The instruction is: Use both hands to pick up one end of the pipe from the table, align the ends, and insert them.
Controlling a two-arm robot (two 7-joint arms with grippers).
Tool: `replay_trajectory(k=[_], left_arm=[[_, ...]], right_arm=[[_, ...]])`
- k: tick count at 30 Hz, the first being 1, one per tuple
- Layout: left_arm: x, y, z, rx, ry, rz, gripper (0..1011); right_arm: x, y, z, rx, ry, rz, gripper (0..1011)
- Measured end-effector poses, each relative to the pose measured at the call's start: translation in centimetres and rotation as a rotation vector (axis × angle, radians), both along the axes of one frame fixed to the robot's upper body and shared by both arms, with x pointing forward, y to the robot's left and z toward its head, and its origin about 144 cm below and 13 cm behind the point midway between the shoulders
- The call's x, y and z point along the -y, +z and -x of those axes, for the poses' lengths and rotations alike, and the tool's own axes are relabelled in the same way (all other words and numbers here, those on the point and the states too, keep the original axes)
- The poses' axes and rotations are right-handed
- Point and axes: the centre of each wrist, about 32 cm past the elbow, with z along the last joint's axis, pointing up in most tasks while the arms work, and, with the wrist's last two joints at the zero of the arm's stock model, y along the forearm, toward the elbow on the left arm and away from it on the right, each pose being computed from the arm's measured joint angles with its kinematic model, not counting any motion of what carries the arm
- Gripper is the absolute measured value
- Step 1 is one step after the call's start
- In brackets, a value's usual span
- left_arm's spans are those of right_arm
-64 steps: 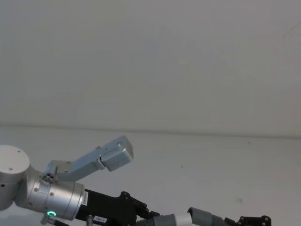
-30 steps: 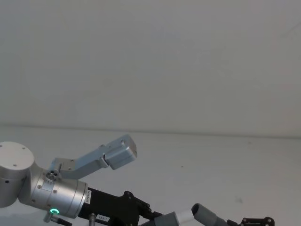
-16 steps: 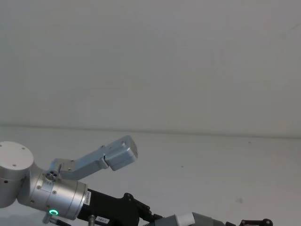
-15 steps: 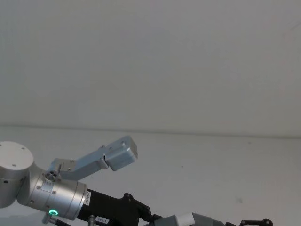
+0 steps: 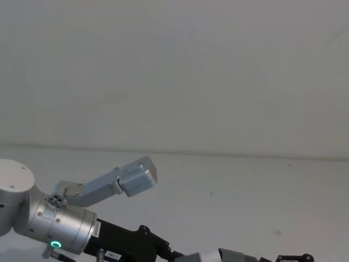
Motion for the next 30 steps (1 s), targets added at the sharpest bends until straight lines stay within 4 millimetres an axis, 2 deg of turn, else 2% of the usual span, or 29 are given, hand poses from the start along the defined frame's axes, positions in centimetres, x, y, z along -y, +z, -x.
replay_trajectory(k=[19, 30], left_arm=[[-0.3, 1.3, -0.3, -0.041, -0.013, -0.074, 322], [-0.4, 1.8, -0.5, -0.02, 0.041, -0.124, 322]], right_arm=[[0.0, -0.4, -0.4, 0.028, 0.007, 0.002, 215], [0.1, -0.7, -0.6, 0.107, 0.021, 0.013, 215]])
